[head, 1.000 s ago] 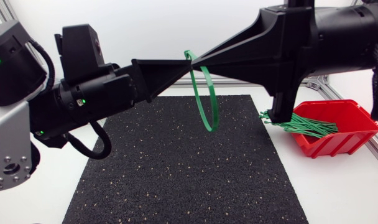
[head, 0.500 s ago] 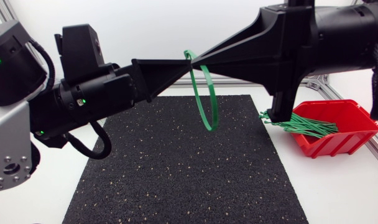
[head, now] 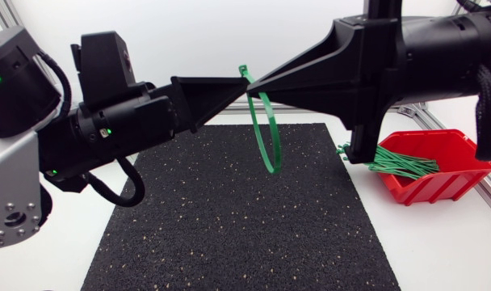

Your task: Take a green cable tie from the red box, thread the tail through the head to close it, then place it in the transparent bin on the left.

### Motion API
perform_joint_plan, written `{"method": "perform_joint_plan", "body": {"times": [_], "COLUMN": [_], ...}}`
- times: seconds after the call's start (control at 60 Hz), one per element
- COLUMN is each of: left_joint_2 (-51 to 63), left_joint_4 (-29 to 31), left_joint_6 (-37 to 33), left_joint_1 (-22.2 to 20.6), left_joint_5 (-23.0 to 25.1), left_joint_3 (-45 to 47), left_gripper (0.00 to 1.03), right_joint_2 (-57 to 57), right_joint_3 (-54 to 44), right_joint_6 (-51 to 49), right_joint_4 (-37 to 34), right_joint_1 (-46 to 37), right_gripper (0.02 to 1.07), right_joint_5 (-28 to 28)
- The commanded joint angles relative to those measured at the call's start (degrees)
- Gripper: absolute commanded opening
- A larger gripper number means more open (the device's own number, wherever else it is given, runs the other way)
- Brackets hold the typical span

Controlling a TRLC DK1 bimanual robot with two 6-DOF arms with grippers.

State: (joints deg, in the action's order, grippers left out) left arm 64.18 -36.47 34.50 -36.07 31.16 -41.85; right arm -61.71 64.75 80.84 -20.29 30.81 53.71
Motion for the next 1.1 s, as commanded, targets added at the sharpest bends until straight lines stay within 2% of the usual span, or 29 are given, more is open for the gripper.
{"method": "perform_joint_plan", "body": {"times": [0.0,1.083], "left_joint_2": [0.59,-2.04], "left_joint_4": [-1.06,0.17], "left_joint_6": [-0.14,-0.14], "left_joint_1": [-0.4,-2.33], "left_joint_5": [-0.13,-0.13], "left_joint_3": [-0.69,-0.17], "left_gripper": [0.03,0.03], "right_joint_2": [0.63,-1.57], "right_joint_3": [-0.42,-0.59], "right_joint_6": [1.69,1.69], "right_joint_4": [1.05,1.31], "right_joint_1": [0.57,0.83], "right_gripper": [0.08,0.08], "right_joint_5": [-0.54,-1.86]}}
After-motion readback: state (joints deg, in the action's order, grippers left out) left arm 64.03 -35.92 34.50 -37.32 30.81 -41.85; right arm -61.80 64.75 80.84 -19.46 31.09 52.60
